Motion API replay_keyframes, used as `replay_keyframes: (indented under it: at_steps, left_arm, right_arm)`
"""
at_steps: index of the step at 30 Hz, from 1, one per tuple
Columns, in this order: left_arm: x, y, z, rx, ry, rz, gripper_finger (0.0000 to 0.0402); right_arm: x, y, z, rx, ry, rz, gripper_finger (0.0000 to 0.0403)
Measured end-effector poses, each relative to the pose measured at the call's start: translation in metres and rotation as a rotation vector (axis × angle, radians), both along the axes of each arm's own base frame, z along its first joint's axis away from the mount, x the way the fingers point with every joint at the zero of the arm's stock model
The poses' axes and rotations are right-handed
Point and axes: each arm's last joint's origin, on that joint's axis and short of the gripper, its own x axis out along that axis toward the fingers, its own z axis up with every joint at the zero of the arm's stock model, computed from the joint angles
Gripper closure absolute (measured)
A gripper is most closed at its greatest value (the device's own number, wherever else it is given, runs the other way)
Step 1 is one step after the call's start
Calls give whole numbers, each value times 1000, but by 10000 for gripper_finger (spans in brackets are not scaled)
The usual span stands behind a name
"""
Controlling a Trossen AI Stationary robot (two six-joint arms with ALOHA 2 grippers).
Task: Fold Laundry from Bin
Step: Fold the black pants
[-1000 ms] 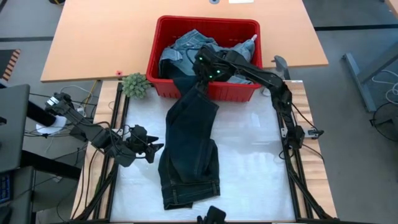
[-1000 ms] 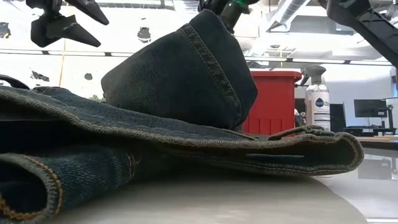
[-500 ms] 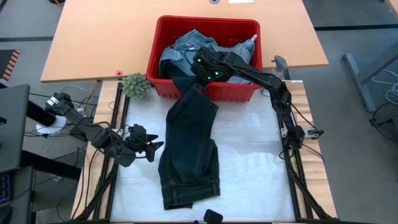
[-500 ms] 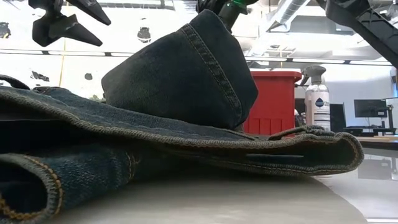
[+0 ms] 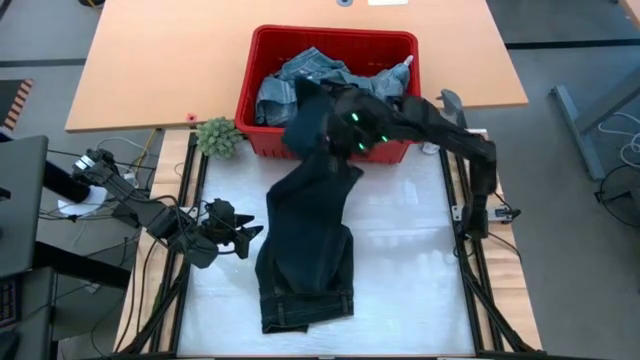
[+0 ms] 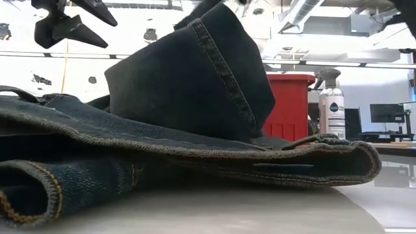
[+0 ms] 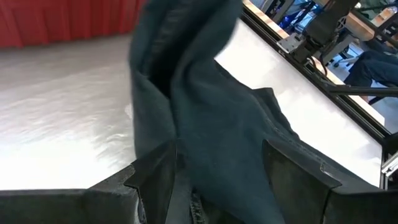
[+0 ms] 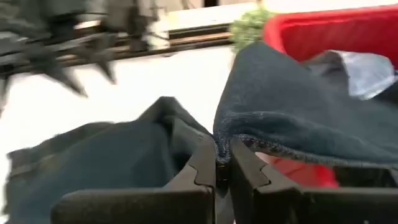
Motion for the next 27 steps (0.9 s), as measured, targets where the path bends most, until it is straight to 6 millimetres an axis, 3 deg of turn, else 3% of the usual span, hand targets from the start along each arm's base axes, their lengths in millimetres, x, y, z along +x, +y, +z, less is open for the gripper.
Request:
replay_keyframes:
  at_steps: [6,11,19,27]
  left_arm:
    - [0,0,0,-18,-8,2,178]
    - [0,-1,0,-35,-8,-1,178]
    - [1,-2,-1,-69,12,-41,178]
    - [1,-3,0,-78,17,-62,178]
  right_arm:
    - [-15,64,1,49,77,15,363]
    - [-8,103,-20,134,182,-91,363]
    - [-4,140,-35,254,213,-189,363]
    - [-31,155,-33,308,294,-314,363]
